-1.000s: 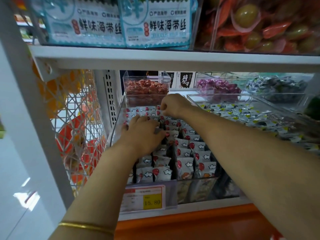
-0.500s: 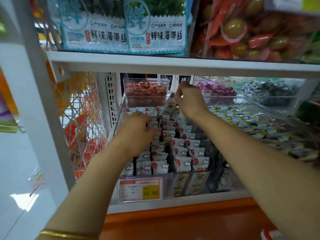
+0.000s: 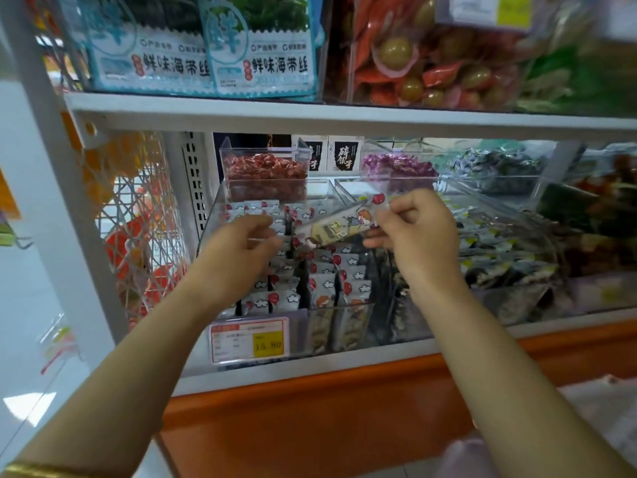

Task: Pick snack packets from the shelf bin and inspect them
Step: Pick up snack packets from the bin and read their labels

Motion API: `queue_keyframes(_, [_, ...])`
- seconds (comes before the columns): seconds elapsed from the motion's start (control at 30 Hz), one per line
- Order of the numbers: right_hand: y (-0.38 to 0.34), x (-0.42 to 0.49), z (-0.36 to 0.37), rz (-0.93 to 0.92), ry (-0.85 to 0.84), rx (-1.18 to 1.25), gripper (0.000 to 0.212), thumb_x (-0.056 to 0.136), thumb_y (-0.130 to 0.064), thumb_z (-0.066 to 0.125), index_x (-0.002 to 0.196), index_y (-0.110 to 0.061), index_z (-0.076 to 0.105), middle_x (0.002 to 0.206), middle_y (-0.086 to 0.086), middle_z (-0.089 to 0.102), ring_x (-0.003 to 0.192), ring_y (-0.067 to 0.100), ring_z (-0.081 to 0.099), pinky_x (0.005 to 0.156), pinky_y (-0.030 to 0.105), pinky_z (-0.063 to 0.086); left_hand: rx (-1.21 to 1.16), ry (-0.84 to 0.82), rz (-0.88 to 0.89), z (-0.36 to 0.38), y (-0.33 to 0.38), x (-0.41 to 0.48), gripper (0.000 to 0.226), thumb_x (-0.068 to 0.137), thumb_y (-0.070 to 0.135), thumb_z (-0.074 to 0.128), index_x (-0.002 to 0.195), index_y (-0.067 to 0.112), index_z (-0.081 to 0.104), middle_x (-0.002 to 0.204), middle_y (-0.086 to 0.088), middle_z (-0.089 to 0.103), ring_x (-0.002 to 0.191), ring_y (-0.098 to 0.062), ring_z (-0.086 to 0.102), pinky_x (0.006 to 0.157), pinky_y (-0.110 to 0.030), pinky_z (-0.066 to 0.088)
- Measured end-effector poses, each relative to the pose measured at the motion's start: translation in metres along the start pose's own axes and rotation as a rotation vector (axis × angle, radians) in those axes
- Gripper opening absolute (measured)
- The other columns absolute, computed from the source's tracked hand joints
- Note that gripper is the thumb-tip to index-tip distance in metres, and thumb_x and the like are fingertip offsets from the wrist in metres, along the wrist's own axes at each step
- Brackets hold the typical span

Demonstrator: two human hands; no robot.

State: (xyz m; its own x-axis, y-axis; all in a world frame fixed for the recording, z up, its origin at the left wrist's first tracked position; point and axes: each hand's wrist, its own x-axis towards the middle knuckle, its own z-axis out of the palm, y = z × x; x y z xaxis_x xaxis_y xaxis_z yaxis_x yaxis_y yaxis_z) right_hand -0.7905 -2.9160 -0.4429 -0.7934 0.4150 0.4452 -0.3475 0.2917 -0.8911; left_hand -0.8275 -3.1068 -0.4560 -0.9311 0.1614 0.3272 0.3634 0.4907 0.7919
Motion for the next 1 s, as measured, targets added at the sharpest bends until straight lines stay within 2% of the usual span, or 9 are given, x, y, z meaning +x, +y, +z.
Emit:
queue_keyframes(0.07, [-0.001, -0.005, -0.003, 0.087, -0.018, 0.155, 0.01, 0.09, -0.002, 0.057, 0.083, -0.004, 0.05, 0.082, 0.013, 0.062, 0.054, 0.012, 0.065, 0.054, 0.023, 0.056, -0.079, -0.044, -0.026, 0.002, 0.003, -0.002, 0.034, 0.094, 0.025, 0.052, 0.127, 0.019, 0.055, 0.103, 0.006, 0.064, 0.085, -0.013, 0.063, 0.067, -0.019, 0.049])
queue_keyframes(0.13, [0.0, -0.009, -0.004, 0.156, -0.037, 0.27, 0.005, 0.089, 0.0, 0.057, 0.086, 0.0, 0.053, 0.08, 0.012, 0.064, 0.057, 0.013, 0.066, 0.056, 0.024, 0.057, -0.144, -0.072, -0.045, 0.005, 0.005, -0.003, 0.018, 0.094, 0.025, 0.052, 0.106, 0.022, 0.065, 0.088, 0.006, 0.069, 0.072, -0.008, 0.065, 0.065, -0.02, 0.053])
queue_keyframes(0.2, [0.001, -0.012, -0.005, 0.212, -0.05, 0.359, 0.004, 0.089, 0.0, 0.057, 0.085, 0.001, 0.056, 0.081, 0.012, 0.066, 0.06, 0.014, 0.067, 0.057, 0.023, 0.057, -0.239, -0.086, -0.07, 0.006, 0.006, -0.002, 0.016, 0.094, 0.022, 0.052, 0.089, 0.024, 0.067, 0.078, 0.006, 0.071, 0.066, -0.004, 0.065, 0.06, -0.017, 0.053])
queue_keyframes(0.4, [0.005, -0.017, -0.005, 0.385, -0.068, 0.535, 0.01, 0.089, 0.001, 0.056, 0.084, -0.003, 0.064, 0.078, 0.009, 0.067, 0.061, 0.012, 0.067, 0.055, 0.021, 0.055, -0.601, -0.092, -0.22, 0.005, 0.004, 0.001, 0.011, 0.09, 0.016, 0.057, 0.082, 0.01, 0.063, 0.082, -0.004, 0.067, 0.071, -0.01, 0.067, 0.059, -0.017, 0.054])
queue_keyframes(0.53, [0.005, -0.017, -0.005, 0.469, -0.067, 0.617, 0.014, 0.087, 0.006, 0.055, 0.09, -0.005, 0.063, 0.077, 0.01, 0.064, 0.057, 0.011, 0.067, 0.052, 0.02, 0.053, -0.724, -0.097, -0.273, 0.002, 0.002, 0.002, 0.016, 0.087, 0.017, 0.059, 0.072, 0.01, 0.057, 0.073, -0.005, 0.062, 0.068, -0.012, 0.065, 0.06, -0.018, 0.055])
queue_keyframes(0.67, [0.005, -0.015, -0.004, 0.504, -0.043, 0.691, 0.018, 0.087, 0.01, 0.051, 0.099, 0.0, 0.06, 0.072, 0.011, 0.065, 0.054, 0.012, 0.067, 0.052, 0.02, 0.054, -0.806, -0.11, -0.289, 0.003, 0.003, 0.001, 0.013, 0.083, 0.016, 0.059, 0.072, 0.01, 0.057, 0.062, 0.0, 0.057, 0.058, -0.009, 0.06, 0.056, -0.017, 0.053])
queue_keyframes(0.77, [0.005, -0.013, -0.005, 0.527, -0.014, 0.764, 0.017, 0.087, 0.012, 0.05, 0.094, -0.001, 0.06, 0.063, 0.01, 0.068, 0.053, 0.014, 0.067, 0.051, 0.021, 0.054, -0.908, -0.117, -0.327, 0.003, 0.008, 0.001, 0.005, 0.086, 0.005, 0.055, 0.086, 0.007, 0.06, 0.07, -0.004, 0.06, 0.057, -0.007, 0.063, 0.056, -0.015, 0.053])
queue_keyframes(0.9, [0.006, -0.013, -0.007, 0.532, 0.004, 0.794, 0.022, 0.088, 0.012, 0.048, 0.106, 0.006, 0.058, 0.084, 0.017, 0.064, 0.055, 0.015, 0.068, 0.052, 0.021, 0.055, -0.96, -0.071, -0.377, 0.003, 0.012, -0.001, 0.018, 0.087, -0.008, 0.05, 0.093, 0.007, 0.058, 0.077, -0.01, 0.064, 0.059, -0.01, 0.068, 0.053, -0.016, 0.054])
queue_keyframes(1.0, [0.007, -0.013, -0.007, 0.521, 0.021, 0.789, 0.018, 0.089, 0.012, 0.047, 0.103, 0.005, 0.058, 0.085, 0.017, 0.063, 0.055, 0.014, 0.068, 0.052, 0.021, 0.055, -0.965, -0.071, -0.376, 0.004, 0.014, -0.002, 0.02, 0.086, -0.01, 0.05, 0.093, 0.007, 0.059, 0.073, -0.009, 0.066, 0.06, -0.011, 0.069, 0.052, -0.016, 0.053])
